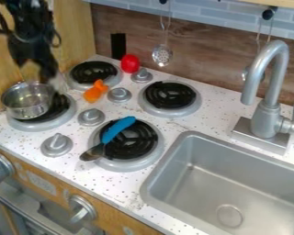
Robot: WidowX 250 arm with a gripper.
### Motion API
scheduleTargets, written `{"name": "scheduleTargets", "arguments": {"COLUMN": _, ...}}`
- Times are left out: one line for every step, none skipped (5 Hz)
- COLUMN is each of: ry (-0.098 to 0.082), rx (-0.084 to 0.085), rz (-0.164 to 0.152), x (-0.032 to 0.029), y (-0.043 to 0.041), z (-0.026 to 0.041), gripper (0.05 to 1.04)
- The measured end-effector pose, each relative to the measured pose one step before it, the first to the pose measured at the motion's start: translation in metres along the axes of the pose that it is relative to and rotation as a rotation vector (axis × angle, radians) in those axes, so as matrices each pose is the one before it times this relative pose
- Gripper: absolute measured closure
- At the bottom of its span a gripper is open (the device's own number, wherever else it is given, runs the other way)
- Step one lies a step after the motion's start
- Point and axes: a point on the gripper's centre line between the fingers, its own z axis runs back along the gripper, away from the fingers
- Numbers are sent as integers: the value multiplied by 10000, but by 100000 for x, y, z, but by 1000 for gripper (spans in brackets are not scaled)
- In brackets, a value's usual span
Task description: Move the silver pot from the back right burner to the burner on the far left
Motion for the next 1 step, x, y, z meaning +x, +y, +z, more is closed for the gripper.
{"name": "scheduleTargets", "arguments": {"ry": -48, "rx": 59, "rz": 68, "x": 61, "y": 138, "z": 182, "gripper": 75}}
